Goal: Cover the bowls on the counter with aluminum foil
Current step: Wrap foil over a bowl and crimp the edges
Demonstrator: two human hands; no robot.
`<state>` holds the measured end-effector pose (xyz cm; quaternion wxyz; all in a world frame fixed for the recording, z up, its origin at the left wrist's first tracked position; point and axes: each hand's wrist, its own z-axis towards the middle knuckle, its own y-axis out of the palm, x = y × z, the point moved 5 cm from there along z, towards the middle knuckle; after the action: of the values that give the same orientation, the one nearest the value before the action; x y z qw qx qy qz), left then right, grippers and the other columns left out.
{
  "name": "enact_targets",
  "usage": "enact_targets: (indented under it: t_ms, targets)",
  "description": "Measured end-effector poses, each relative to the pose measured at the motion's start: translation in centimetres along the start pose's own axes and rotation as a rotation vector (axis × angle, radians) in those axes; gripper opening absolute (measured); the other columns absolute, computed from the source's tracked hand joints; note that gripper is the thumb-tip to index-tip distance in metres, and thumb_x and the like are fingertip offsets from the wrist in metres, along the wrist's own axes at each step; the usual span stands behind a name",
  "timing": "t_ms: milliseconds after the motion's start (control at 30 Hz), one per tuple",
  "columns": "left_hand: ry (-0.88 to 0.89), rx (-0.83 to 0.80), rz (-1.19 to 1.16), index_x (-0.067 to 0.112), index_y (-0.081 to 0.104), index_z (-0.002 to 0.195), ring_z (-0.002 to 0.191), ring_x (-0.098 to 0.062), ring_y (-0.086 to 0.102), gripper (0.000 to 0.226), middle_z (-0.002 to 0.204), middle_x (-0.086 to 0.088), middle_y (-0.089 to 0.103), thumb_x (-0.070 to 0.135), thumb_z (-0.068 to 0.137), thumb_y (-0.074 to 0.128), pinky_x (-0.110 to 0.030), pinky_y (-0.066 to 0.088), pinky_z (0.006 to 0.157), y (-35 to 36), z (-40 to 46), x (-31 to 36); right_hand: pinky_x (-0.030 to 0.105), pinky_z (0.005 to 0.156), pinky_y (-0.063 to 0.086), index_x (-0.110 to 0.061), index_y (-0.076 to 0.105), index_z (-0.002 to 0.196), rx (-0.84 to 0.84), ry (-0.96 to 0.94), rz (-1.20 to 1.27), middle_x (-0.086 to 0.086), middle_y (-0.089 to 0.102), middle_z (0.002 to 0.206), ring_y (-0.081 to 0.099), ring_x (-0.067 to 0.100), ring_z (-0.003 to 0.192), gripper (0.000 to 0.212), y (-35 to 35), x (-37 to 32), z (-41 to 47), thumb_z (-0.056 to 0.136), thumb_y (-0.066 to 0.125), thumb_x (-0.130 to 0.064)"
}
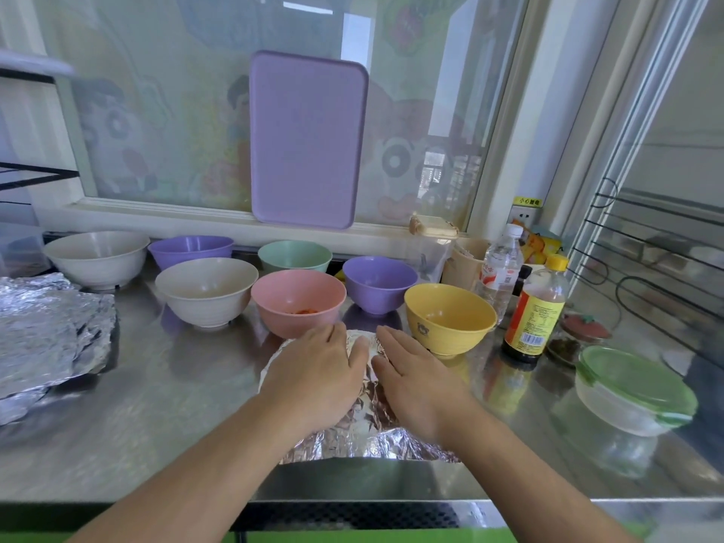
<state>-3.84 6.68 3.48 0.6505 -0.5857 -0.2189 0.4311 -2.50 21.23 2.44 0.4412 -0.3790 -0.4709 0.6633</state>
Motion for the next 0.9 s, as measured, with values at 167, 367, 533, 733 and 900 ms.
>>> enact_targets:
  t_ms: [167, 367, 533, 733, 900]
  targets:
    - [0.02, -0.004, -0.026, 0.0, 0.057, 0.109, 0.091, -0.042, 0.063, 0.033, 0.098, -0.023, 0.063, 0.013, 0.082, 0.071, -0.047, 0.056, 0.069, 0.1, -0.2, -0.4, 0.061, 0.096, 0.053, 0.002, 0.063, 0.1, -0.058, 0.022, -0.035, 0.031, 0.061, 0.127, 0.054, 0.052, 0.125, 0.05, 0.2, -0.1, -0.4, 0.102, 0.023, -0.028]
    - [-0.11, 0.065, -0.141, 0.017, 0.048, 0.12, 0.116, -0.027, 0.036, 0.078, 0.108, -0.003, 0.032, 0.044, 0.086, -0.017, -0.041, 0.031, 0.098, 0.0, -1.9, 0.0, 0.059, 0.099, 0.051, -0.007, 0.061, 0.096, 0.01, -0.021, -0.135, 0.021, 0.063, 0.121, 0.057, 0.045, 0.118, 0.046, -0.5, -0.7, 0.4, 0.1, 0.021, -0.03]
    - [-0.158, 0.133, -0.231, 0.008, 0.047, 0.137, 0.135, -0.034, 0.04, 0.087, 0.14, -0.015, 0.047, 0.046, 0.088, -0.013, -0.041, 0.029, 0.113, -0.6, -2.1, 0.0, 0.059, 0.114, 0.041, -0.001, 0.054, 0.146, -0.006, -0.15, -0.175, 0.017, 0.045, 0.161, 0.041, 0.04, 0.149, 0.072, 0.2, -1.8, 2.0, 0.102, 0.01, -0.038]
    - [-0.153, 0.073, -0.228, 0.0, 0.042, 0.151, 0.144, -0.035, 0.038, 0.094, 0.155, -0.022, 0.043, 0.049, 0.095, -0.016, -0.044, 0.027, 0.125, -0.8, -3.7, 1.0, 0.062, 0.089, 0.059, 0.01, 0.067, 0.122, -0.033, -0.171, -0.091, 0.031, 0.061, 0.139, 0.061, 0.05, 0.128, 0.05, 0.9, -1.7, 2.1, 0.101, 0.037, -0.025]
    - [-0.229, 0.06, -0.22, -0.014, 0.052, 0.143, 0.135, -0.038, 0.058, 0.083, 0.145, -0.031, 0.056, 0.051, 0.097, 0.028, -0.048, 0.044, 0.114, -0.2, -4.6, 1.4, 0.062, 0.088, 0.059, 0.009, 0.066, 0.116, -0.038, -0.206, -0.146, 0.032, 0.06, 0.138, 0.058, 0.051, 0.13, 0.047, 0.8, -1.8, 1.9, 0.098, 0.038, -0.023]
